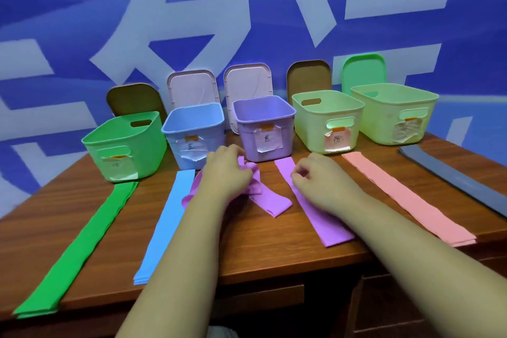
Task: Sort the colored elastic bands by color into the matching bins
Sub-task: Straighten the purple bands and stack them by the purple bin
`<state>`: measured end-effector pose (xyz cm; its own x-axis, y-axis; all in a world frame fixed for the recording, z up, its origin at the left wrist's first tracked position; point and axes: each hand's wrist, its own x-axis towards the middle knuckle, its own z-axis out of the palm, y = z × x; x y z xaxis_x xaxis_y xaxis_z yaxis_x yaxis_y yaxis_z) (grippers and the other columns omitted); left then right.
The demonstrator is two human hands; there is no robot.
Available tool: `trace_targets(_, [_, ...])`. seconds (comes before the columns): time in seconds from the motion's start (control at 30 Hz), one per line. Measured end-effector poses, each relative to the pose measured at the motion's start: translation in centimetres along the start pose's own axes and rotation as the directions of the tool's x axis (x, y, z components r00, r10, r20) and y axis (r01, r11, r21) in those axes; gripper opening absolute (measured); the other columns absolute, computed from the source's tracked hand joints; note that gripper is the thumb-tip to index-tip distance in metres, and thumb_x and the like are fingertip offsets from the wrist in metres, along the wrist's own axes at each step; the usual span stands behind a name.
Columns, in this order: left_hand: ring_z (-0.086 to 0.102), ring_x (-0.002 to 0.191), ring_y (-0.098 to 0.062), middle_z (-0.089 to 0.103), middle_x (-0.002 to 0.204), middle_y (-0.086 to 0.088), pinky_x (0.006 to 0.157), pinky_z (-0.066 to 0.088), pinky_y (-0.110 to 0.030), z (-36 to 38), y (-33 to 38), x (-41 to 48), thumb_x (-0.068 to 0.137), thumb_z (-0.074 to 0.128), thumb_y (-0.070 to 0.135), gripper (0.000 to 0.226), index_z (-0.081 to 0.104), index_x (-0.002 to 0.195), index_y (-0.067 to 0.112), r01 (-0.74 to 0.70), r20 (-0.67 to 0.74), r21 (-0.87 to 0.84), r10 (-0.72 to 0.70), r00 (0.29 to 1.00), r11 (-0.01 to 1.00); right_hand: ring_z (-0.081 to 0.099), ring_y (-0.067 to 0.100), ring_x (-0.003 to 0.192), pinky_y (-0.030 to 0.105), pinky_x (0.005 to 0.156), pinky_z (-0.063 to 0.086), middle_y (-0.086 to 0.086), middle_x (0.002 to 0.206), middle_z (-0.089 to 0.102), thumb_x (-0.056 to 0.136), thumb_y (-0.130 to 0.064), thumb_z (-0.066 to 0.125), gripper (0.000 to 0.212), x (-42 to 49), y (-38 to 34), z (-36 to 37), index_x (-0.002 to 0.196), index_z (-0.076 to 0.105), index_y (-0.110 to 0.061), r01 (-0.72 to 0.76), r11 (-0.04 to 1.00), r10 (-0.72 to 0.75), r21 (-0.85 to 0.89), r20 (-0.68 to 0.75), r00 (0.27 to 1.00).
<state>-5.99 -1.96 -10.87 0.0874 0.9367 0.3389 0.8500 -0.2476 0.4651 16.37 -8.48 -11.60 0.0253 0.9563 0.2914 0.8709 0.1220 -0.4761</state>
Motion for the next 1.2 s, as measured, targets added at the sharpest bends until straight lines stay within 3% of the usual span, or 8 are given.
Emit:
trace_targets(0.17, [0.062, 0.109, -0.038, 0.07, 0.11, -0.013, 0.088, 0.049, -0.041, 1.9, -0.9, -0.6, 0.094, 0.063, 0.021, 0.013, 0.072, 0.103, 0.018, -0.008, -0.001, 0.034, 0.008, 1.0, 0.999, 0.063, 0.018, 0.093, 0.034, 0.079, 0.046, -0.005, 0.095, 0.065, 0.096, -0.024, 0.061, 0.017, 0.9, 2.7, 1.6, 0.083, 0.073, -0.025, -0.114, 0.973, 0.138, 0.203, -0.107, 0.985])
trace_targets(0.27, [0.065, 0.109, -0.027, 0.073, 0.112, -0.002, 0.09, 0.054, -0.038, 1.6, -0.5, -0.4, 0.09, 0.062, 0.017, 0.023, 0.074, 0.106, 0.027, 0.053, -0.108, -0.088, -0.062, 0.992, 0.995, 0.063, 0.015, 0.094, 0.033, 0.082, 0.046, -0.006, 0.098, 0.067, 0.096, -0.024, 0.06, 0.018, 0.9, 3.2, 1.9, 0.082, 0.072, -0.025, -0.12, 0.957, 0.157, 0.263, -0.122, 0.98])
trace_targets(0.37, [0.065, 0.097, -0.016, 0.073, 0.102, 0.007, 0.078, 0.051, -0.03, 1.1, 0.0, -0.4, 0.087, 0.066, 0.018, 0.018, 0.075, 0.099, 0.029, 0.016, -0.184, -0.179, -0.049, 0.982, 0.984, 0.062, 0.014, 0.091, 0.037, 0.083, 0.051, -0.005, 0.097, 0.065, 0.096, -0.024, 0.06, 0.019, 0.9, 3.2, 2.0, 0.081, 0.07, -0.026, -0.085, 0.963, 0.116, 0.256, -0.108, 0.987])
trace_targets(0.6, [0.065, 0.09, -0.009, 0.072, 0.092, 0.013, 0.066, 0.045, -0.02, -1.2, 1.3, -0.1, 0.086, 0.071, 0.023, 0.01, 0.075, 0.091, 0.03, -0.017, -0.239, -0.244, -0.043, 0.97, 0.97, 0.062, 0.011, 0.091, 0.036, 0.083, 0.05, -0.006, 0.098, 0.065, 0.097, -0.024, 0.06, 0.019, 0.9, 3.5, 2.0, 0.082, 0.071, -0.025, -0.064, 0.957, 0.1, 0.282, -0.116, 0.988])
trace_targets(0.8, [0.067, 0.088, -0.012, 0.074, 0.086, 0.012, 0.079, 0.052, -0.03, -5.6, 3.4, 1.4, 0.086, 0.08, 0.03, 0.006, 0.076, 0.087, 0.027, -0.122, -0.301, -0.236, 0.048, 0.953, 0.964, 0.062, 0.011, 0.086, 0.026, 0.073, 0.043, -0.007, 0.095, 0.063, 0.096, -0.023, 0.064, 0.016, 0.8, 2.7, 1.4, 0.082, 0.072, -0.026, -0.029, 0.952, 0.066, 0.305, -0.112, 0.992])
trace_targets(0.97, [0.06, 0.071, 0.012, 0.071, 0.078, 0.016, 0.062, 0.04, -0.004, -10.5, 5.4, 1.8, 0.085, 0.085, 0.03, 0.009, 0.08, 0.089, 0.023, -0.223, -0.318, -0.247, 0.139, 0.938, 0.943, 0.063, 0.005, 0.092, 0.021, 0.08, 0.047, -0.004, 0.105, 0.068, 0.094, -0.027, 0.072, 0.002, 1.7, 0.1, 0.4, 0.096, 0.072, -0.026, 0.039, 0.908, 0.01, 0.417, -0.115, 0.993])
trace_targets(1.1, [0.059, 0.062, 0.011, 0.072, 0.078, 0.011, 0.057, 0.04, -0.004, -14.2, 7.2, 1.5, 0.085, 0.086, 0.025, 0.009, 0.081, 0.09, 0.019, -0.286, -0.296, -0.298, 0.196, 0.935, 0.911, 0.061, 0.006, 0.109, 0.024, 0.094, 0.047, -0.007, 0.125, 0.06, 0.09, -0.044, 0.078, 0.048, 2.5, -3.9, -0.4, 0.131, 0.063, -0.026, 0.113, 0.88, -0.082, 0.461, -0.087, 0.993])
trace_targets(1.2, [0.059, 0.06, 0.007, 0.073, 0.075, 0.011, 0.058, 0.043, -0.011, -16.4, 8.1, 1.6, 0.084, 0.087, 0.027, 0.008, 0.08, 0.086, 0.023, -0.298, -0.294, -0.354, 0.197, 0.935, 0.887, 0.059, 0.005, 0.117, 0.025, 0.097, 0.046, -0.011, 0.134, 0.055, 0.088, -0.056, 0.077, 0.066, 2.5, -6.6, -0.9, 0.144, 0.052, -0.03, 0.139, 0.856, -0.127, 0.497, -0.059, 0.99])
